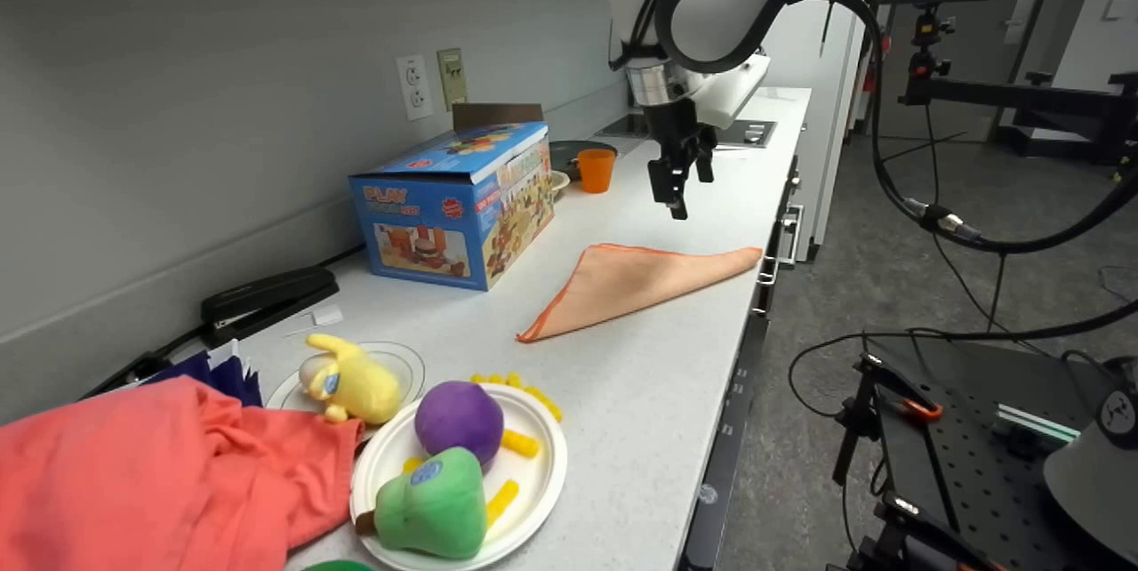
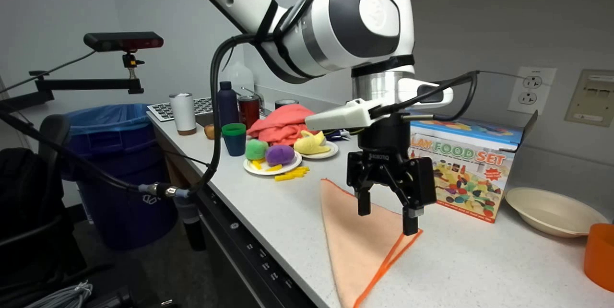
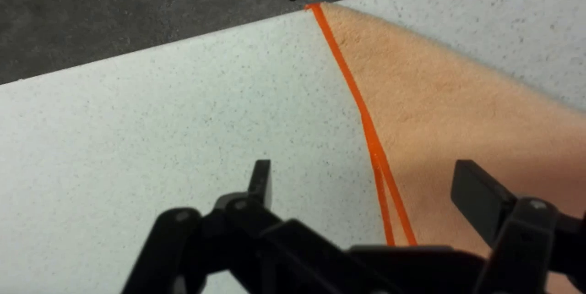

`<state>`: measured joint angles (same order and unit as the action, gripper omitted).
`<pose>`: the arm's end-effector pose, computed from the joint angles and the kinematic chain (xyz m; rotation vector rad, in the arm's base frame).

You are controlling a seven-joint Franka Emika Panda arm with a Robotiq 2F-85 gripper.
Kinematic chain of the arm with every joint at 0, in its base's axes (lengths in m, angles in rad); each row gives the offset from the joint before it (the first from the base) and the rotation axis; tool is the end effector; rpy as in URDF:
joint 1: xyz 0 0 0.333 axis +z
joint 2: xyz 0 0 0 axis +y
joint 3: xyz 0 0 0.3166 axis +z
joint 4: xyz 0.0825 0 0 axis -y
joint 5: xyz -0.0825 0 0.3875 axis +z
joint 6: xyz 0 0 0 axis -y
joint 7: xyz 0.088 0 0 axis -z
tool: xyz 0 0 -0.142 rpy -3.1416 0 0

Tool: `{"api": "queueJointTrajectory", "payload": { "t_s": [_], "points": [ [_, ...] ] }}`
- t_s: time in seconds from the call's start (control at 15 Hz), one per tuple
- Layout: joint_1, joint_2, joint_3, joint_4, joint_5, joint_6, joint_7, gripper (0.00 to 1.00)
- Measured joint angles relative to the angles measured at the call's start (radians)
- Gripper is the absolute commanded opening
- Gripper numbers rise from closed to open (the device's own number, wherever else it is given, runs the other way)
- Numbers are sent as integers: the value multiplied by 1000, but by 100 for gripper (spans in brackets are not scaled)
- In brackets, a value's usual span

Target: Fold the towel diagonally three times

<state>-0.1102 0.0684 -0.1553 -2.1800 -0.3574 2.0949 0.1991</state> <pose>0.5003 -0.1646 0.3154 2.8084 -0.3684 -0.2315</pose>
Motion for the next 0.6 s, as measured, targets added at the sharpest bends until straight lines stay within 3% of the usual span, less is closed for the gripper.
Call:
{"api": "queueJointTrajectory", "payload": {
  "t_s": [0.6],
  "points": [
    [-47, 5, -26, -63, 63, -12, -191, 100]
  ]
}}
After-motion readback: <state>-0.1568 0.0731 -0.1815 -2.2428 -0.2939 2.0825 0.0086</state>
